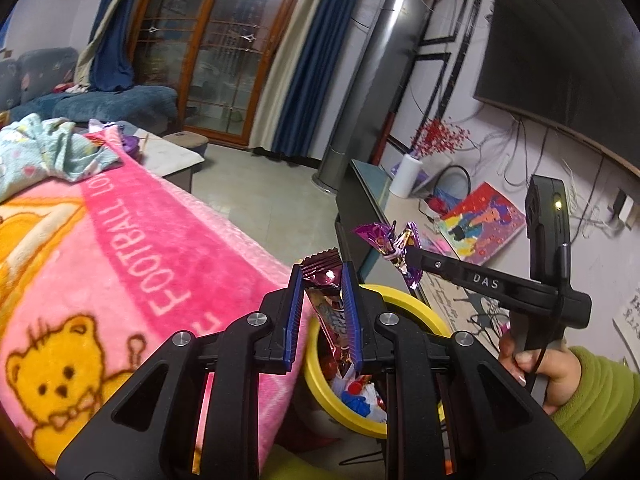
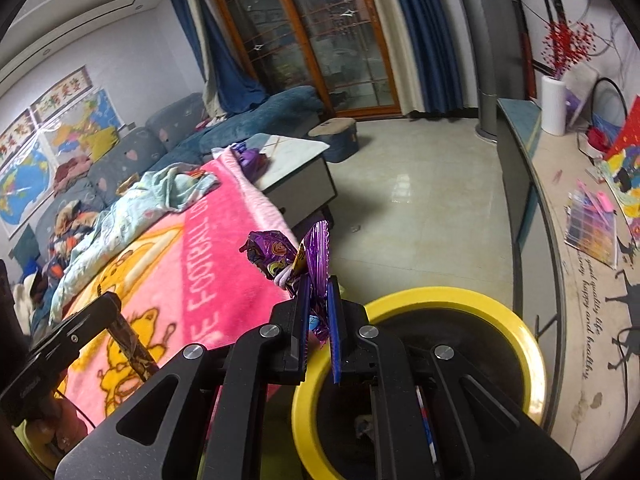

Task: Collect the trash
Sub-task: 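Carry both held purple wrappers over the yellow bin, then open both tools above the yellow bin to drop the wrappers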

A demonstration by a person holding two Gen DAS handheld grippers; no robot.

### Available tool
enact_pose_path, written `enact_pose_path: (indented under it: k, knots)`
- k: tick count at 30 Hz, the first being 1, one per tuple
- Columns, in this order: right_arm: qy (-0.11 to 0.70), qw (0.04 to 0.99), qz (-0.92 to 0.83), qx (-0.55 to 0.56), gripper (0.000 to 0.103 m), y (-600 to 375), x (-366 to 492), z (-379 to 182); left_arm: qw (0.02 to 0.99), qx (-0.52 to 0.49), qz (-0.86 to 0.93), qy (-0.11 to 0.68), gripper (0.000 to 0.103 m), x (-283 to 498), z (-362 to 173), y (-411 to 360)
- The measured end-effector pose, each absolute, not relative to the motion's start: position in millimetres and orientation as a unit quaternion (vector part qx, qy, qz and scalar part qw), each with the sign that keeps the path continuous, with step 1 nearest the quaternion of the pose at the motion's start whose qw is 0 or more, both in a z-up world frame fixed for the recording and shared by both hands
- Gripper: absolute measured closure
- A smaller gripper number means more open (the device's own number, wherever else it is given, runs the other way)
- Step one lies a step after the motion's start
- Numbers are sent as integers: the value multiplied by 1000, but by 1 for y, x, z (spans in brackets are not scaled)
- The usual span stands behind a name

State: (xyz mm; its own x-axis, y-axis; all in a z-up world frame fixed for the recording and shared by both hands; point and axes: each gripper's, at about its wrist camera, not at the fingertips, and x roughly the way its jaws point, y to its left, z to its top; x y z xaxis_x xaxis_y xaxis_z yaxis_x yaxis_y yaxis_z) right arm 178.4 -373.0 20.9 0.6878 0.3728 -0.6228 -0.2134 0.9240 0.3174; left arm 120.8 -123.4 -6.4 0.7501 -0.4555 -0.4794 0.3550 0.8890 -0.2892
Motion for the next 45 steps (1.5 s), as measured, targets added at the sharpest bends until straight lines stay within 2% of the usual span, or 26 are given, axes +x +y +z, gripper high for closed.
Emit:
enact_pose_path:
  k: [25,41,42,44,45]
  knots:
    - [386,912,72,115,95,-462,159,-24,898,-11,-302,318,89,119,-45,-214]
    - [416,900,64,110,94,-471,155,-53,877,12,-326,354,89,126,-68,-240]
    - [420,898,65,113,93,-471,156,-55,876,15,-325,357,88,127,-70,-242]
    - [424,896,65,119,86,-471,156,-58,875,18,-322,362,78,130,-71,-243]
    - [425,894,65,122,77,-472,156,-59,874,16,-321,365,72,132,-71,-242]
